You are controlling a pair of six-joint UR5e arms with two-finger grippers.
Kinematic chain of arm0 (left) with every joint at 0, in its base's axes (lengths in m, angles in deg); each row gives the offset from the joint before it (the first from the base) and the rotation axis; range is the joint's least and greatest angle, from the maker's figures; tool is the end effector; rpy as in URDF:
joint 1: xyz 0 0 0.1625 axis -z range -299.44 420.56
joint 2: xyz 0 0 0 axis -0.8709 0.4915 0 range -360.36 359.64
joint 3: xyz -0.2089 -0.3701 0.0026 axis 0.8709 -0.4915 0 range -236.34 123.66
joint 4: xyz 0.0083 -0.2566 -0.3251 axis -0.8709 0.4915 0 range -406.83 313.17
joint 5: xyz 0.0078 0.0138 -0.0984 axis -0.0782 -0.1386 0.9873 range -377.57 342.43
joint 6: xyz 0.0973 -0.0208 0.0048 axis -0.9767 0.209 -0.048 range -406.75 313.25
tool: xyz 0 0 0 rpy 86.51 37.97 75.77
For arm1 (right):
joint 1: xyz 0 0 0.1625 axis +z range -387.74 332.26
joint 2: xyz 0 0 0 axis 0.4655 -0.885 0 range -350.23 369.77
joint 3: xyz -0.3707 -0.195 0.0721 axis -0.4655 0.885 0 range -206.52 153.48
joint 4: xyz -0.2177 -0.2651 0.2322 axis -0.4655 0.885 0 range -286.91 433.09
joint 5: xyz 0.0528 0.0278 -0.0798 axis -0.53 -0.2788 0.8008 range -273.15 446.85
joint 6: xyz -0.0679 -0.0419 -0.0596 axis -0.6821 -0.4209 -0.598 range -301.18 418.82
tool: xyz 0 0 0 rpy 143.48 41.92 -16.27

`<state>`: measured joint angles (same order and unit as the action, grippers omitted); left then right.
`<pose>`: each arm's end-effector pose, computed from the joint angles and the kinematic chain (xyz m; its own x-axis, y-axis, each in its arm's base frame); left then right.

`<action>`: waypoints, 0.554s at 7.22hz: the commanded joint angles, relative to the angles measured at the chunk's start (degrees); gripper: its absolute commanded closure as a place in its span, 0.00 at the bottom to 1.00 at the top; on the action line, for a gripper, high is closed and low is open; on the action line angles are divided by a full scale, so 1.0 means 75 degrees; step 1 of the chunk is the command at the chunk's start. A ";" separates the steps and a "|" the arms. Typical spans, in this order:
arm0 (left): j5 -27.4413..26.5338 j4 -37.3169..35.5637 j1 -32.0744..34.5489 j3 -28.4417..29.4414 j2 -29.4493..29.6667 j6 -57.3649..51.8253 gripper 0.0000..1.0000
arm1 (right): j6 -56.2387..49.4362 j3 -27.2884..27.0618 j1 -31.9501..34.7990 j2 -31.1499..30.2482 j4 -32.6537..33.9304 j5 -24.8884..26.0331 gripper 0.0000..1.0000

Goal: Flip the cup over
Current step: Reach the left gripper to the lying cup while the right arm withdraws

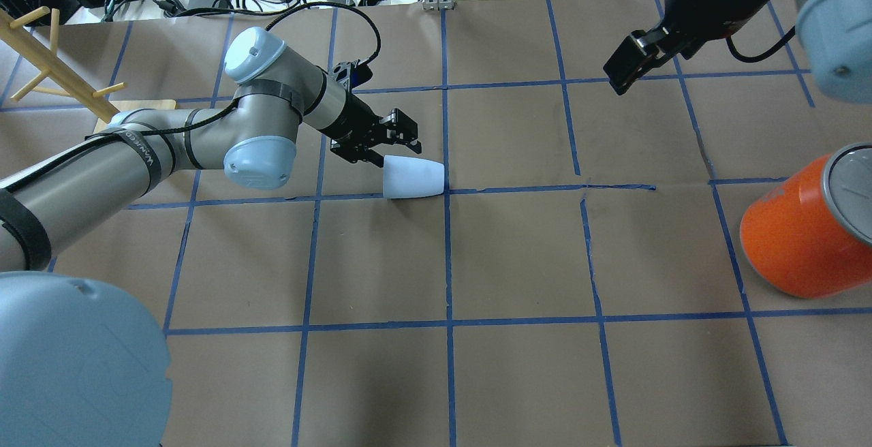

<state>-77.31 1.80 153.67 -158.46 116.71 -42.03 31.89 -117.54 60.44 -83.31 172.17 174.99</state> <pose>-0.2158 -0.5894 0.2110 -0.8630 -0.0164 0.5050 -0.0170 0.9998 0.0034 0.1210 -0.4903 0.5227 -0.9050 -0.4214 0.0592 -0.4247 0.8858 -0.1869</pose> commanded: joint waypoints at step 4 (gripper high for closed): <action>0.0208 0.0406 0.0008 0.0407 -0.0139 0.1285 1.00 | 0.2796 0.0662 0.0031 0.0385 -0.0624 -0.0394 0.00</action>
<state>-75.34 4.45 153.72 -157.09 116.64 -37.49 45.63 -113.67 60.59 -81.84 168.09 173.75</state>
